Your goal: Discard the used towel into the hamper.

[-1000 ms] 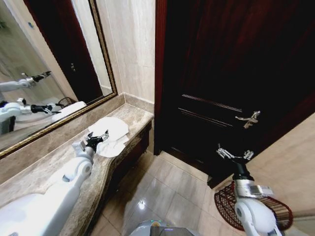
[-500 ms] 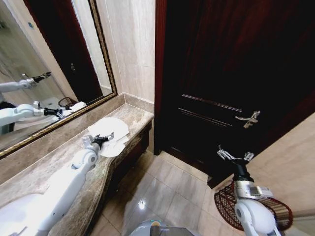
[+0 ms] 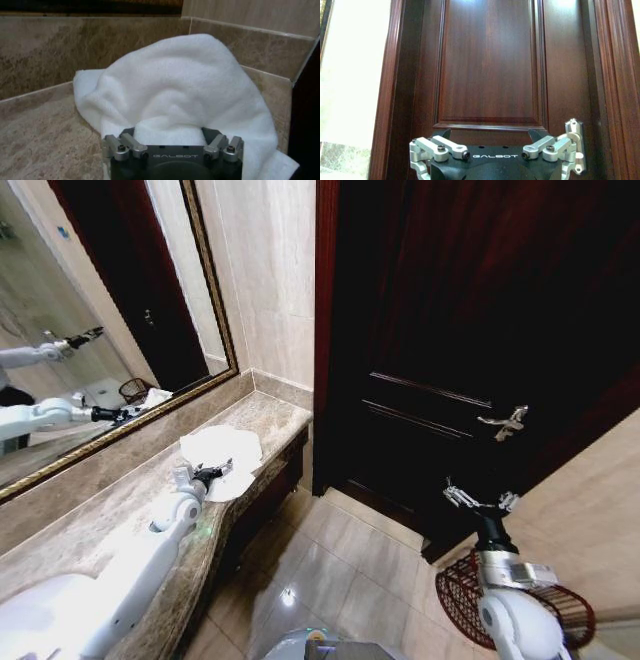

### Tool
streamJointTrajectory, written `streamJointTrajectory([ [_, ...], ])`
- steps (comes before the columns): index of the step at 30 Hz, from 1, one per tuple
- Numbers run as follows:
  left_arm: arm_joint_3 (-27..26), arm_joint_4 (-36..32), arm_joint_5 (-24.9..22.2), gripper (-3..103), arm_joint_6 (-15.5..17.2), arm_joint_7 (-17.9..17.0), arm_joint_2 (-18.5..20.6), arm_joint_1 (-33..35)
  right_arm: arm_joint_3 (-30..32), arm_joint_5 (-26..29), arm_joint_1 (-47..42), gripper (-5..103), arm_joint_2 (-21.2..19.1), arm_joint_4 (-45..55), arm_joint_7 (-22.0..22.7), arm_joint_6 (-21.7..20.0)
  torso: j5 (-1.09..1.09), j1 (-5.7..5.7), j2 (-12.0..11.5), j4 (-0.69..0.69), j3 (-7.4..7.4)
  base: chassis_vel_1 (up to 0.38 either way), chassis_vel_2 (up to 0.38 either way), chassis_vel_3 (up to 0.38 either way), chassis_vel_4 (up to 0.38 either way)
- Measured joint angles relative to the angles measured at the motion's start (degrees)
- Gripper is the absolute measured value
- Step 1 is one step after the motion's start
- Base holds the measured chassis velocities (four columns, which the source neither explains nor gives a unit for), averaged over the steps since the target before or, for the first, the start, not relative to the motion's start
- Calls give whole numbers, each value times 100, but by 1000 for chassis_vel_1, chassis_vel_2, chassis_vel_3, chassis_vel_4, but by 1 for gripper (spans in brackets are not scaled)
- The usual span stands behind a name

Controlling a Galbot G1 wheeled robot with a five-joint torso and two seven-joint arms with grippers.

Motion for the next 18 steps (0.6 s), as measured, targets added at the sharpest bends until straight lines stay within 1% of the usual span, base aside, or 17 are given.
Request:
streamJointTrajectory([
  [2,-7,-5,0,83,-16,10,6,11,0,0,-8,100,6,1,0,3,1,0,0,-1,0,0,0,0,0],
  [3,-14,-8,3,75,-74,23,10,29,-1,0,-22,100,12,8,0,9,1,0,0,-1,0,0,0,0,0],
  [5,-15,-10,4,75,-94,23,11,30,-1,0,-30,100,13,17,1,9,1,0,0,0,0,0,0,0,0],
  [8,-18,-61,3,64,-106,23,18,30,-11,0,-44,100,16,53,3,10,1,1,0,-1,0,0,0,0,0],
  [9,-18,-61,3,64,-106,23,18,30,-11,0,-44,100,16,53,3,10,1,1,0,-1,0,0,0,0,0],
  [10,-19,-76,2,59,-107,22,23,30,-17,-1,-46,100,17,66,5,10,1,1,0,0,0,0,0,0,0],
  [11,-20,-89,2,59,-107,22,26,32,-22,-1,-46,100,18,76,8,9,1,1,0,0,0,0,0,0,0],
  [13,-30,-125,3,52,-107,26,44,51,-37,-2,-47,100,24,123,66,-18,1,1,0,-1,0,0,0,0,0],
  [14,-30,-125,3,52,-107,26,44,51,-37,-2,-47,100,24,123,66,-18,1,1,0,-1,0,0,0,0,0],
  [17,-63,-181,6,41,-133,78,55,99,-68,97,-70,100,29,274,252,-219,1,1,0,0,0,0,0,0,0],
  [18,-63,-181,6,41,-133,78,55,99,-68,97,-70,100,29,274,252,-219,1,1,0,0,0,0,0,0,0],
])
